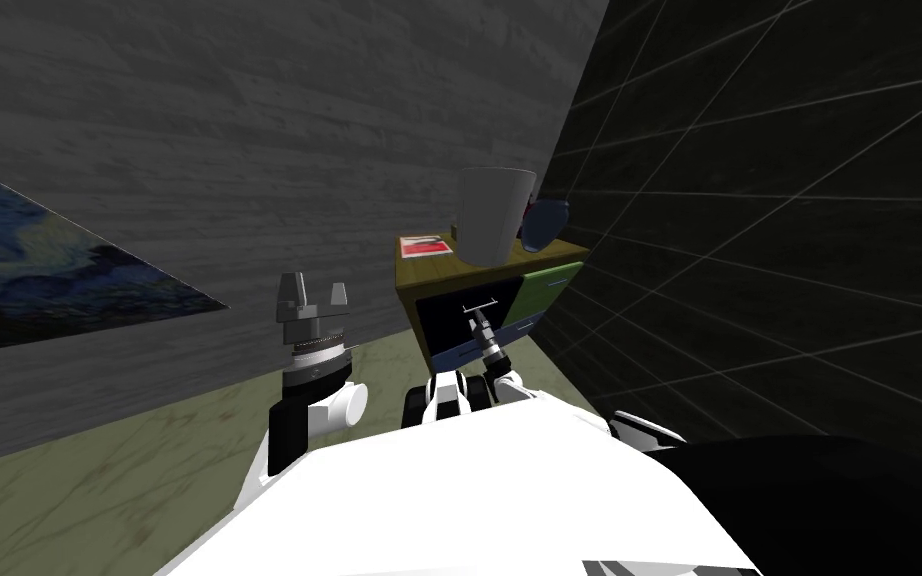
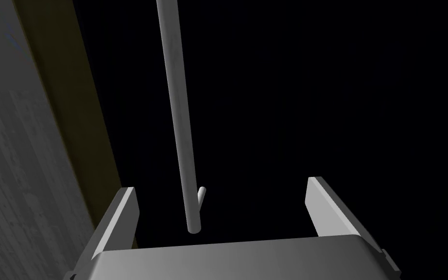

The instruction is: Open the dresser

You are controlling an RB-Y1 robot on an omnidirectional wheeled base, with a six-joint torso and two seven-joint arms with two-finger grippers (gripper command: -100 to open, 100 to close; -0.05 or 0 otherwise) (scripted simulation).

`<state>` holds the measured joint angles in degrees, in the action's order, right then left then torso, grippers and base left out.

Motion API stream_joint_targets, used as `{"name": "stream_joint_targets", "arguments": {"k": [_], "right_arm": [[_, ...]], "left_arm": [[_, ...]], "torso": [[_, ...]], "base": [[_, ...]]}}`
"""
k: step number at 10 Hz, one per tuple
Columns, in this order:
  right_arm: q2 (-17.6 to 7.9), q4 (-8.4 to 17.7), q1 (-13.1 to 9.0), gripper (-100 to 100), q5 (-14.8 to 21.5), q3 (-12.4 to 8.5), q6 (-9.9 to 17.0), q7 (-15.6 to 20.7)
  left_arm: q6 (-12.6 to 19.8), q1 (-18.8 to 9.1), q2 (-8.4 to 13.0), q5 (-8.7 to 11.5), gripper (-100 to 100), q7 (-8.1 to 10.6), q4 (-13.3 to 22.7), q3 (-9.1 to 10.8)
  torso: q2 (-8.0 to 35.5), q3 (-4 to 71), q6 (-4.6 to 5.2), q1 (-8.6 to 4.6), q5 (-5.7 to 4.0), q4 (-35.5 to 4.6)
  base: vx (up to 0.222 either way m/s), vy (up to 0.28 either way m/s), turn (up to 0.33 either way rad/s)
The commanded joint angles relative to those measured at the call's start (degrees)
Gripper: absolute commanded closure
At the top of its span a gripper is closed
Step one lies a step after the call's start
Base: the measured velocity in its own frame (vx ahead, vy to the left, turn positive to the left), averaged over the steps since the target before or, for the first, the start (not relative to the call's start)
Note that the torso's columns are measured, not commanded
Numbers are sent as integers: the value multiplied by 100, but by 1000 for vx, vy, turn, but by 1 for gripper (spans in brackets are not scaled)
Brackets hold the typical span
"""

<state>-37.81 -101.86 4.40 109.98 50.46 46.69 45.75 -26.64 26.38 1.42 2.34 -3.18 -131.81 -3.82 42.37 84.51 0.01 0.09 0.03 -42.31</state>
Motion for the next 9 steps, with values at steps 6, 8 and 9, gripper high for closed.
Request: {"name": "stream_joint_targets", "arguments": {"k": [6,8,9], "right_arm": [[-410,770,-487,-100,74,-834,-470,-1220],[-475,894,-566,-100,86,-968,-546,-1465],[-539,1018,-644,-100,98,-1103,-622,-1665]], "left_arm": [[0,0,0,0,0,0,0,0],[0,0,0,0,0,0,0,0],[0,0,0,0,0,0,0,0]], "torso": [[-2,2,-1,1,0,0],[-11,7,-1,-5,-2,3],[-17,11,1,-21,-7,6]], "base": [[-65,79,48],[-57,81,39],[-38,49,34]]}}
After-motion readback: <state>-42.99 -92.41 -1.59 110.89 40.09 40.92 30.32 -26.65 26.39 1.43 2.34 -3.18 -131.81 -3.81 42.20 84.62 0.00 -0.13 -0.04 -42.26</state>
